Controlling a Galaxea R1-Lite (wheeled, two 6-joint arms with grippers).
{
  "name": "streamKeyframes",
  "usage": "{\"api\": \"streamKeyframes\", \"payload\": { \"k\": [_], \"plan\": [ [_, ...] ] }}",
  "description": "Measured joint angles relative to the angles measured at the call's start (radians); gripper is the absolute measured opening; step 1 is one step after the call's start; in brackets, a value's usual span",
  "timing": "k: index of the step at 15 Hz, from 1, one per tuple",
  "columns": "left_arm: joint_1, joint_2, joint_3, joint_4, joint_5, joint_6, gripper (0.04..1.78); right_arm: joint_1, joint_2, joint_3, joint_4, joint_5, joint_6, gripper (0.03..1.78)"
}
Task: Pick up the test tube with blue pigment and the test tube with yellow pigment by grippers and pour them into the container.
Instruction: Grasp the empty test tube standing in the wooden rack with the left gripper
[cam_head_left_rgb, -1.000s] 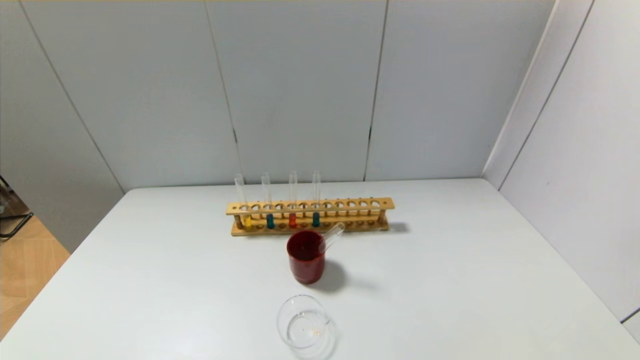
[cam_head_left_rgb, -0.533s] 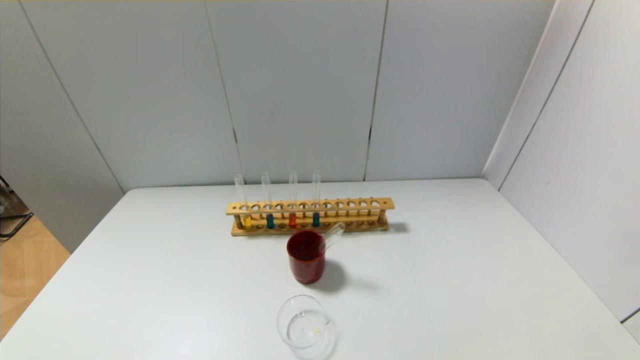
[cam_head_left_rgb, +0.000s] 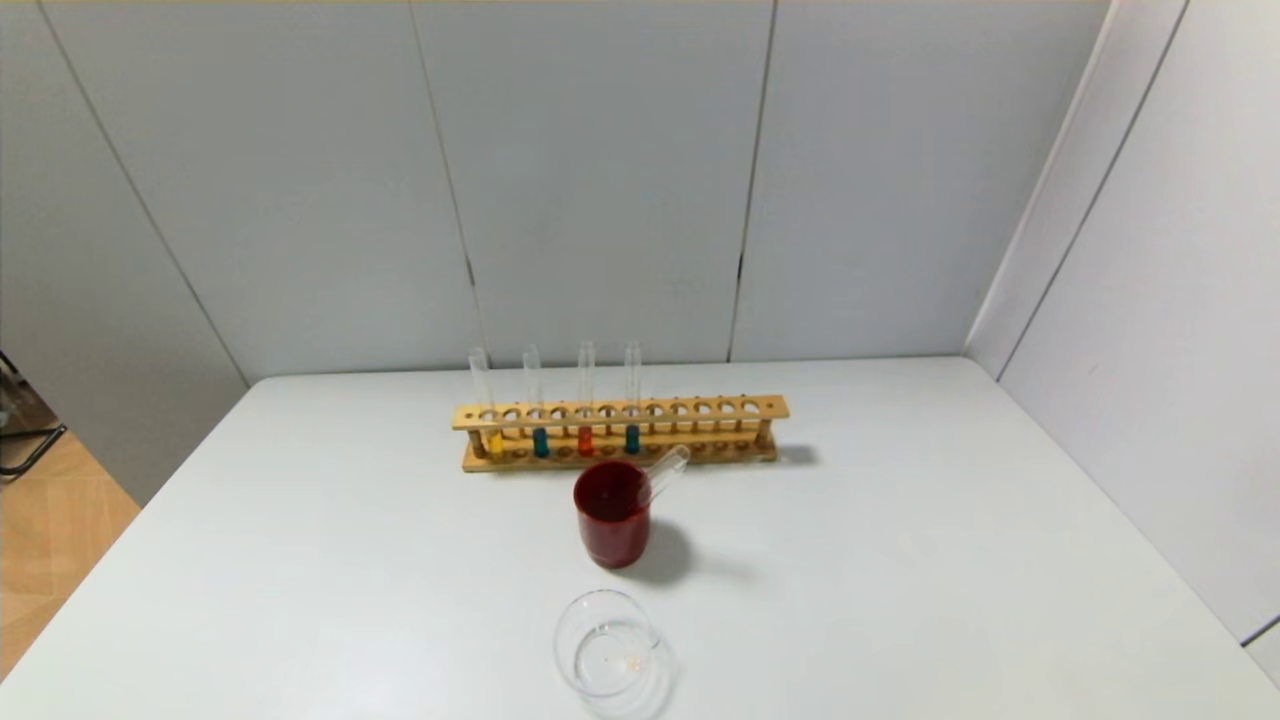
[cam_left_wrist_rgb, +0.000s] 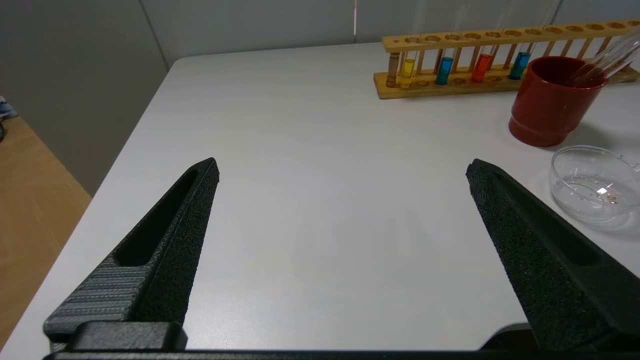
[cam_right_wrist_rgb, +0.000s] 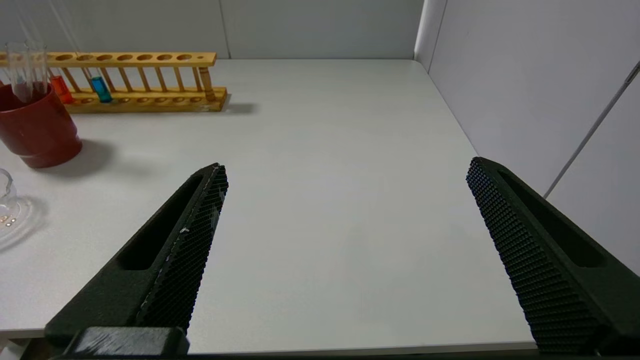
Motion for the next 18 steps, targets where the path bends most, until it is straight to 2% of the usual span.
{"api": "streamKeyframes", "payload": {
  "k": [2,5,10,13,18],
  "plan": [
    [0.000,0.002,-0.085,0.031,-0.065,-0.001,1.75,0.000,0.000,0.000,0.000,0.000,0.000,1.74],
    [0.000,0.038,-0.280,0.151,-0.147,0.002,1.75,0.000,0.000,0.000,0.000,0.000,0.000,1.74],
    [-0.014,0.285,-0.579,0.190,-0.169,0.006,1.75,0.000,0.000,0.000,0.000,0.000,0.000,1.74],
    [-0.024,0.477,-0.702,0.139,-0.182,0.008,1.75,0.000,0.000,0.000,0.000,0.000,0.000,1.74],
    [-0.047,0.804,-0.772,-0.108,-0.245,0.005,1.75,0.000,0.000,0.000,0.000,0.000,0.000,1.74]
  ]
}}
